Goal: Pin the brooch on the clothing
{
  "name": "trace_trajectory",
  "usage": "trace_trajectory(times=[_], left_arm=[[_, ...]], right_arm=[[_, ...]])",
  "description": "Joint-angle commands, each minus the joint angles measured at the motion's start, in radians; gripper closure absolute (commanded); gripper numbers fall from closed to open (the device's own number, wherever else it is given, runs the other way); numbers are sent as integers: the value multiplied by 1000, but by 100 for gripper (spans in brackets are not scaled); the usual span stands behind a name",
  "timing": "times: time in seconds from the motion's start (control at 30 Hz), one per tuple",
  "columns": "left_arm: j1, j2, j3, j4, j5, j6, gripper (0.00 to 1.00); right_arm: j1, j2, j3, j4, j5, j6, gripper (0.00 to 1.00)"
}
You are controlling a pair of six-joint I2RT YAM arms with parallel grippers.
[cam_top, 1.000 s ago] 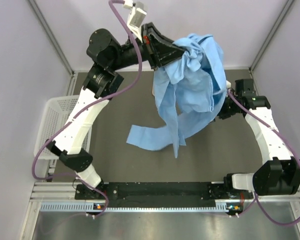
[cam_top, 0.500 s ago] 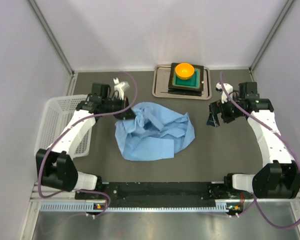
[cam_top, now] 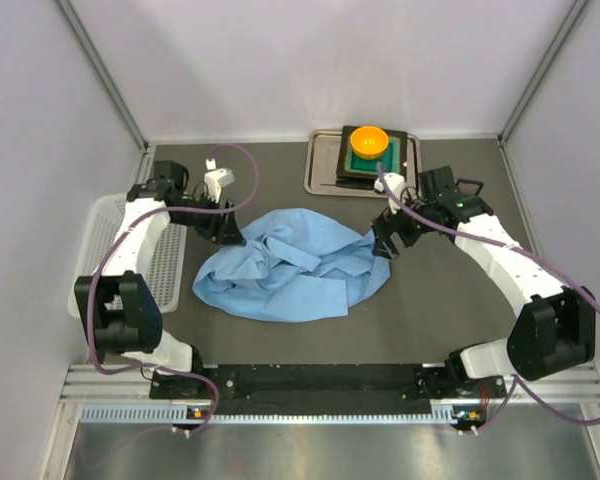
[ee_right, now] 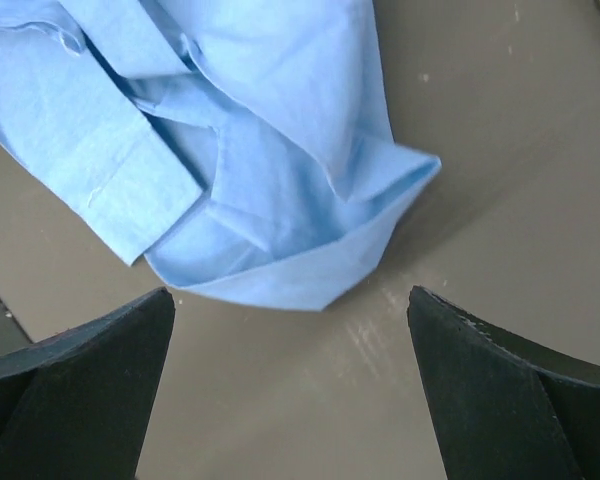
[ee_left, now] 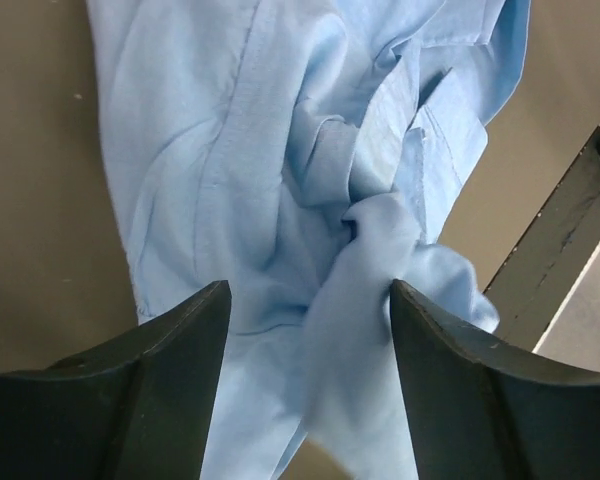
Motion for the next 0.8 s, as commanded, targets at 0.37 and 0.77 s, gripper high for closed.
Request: trace_trajectory(times=[0.37,0.77], left_arm=[[194,-180,-8,-125,112,317,24],[205,-264,-71,-284,204,596,22]], right_arm=[[311,153,-20,386,59,-563,7],[386,307,-130,678,219,-732,44]])
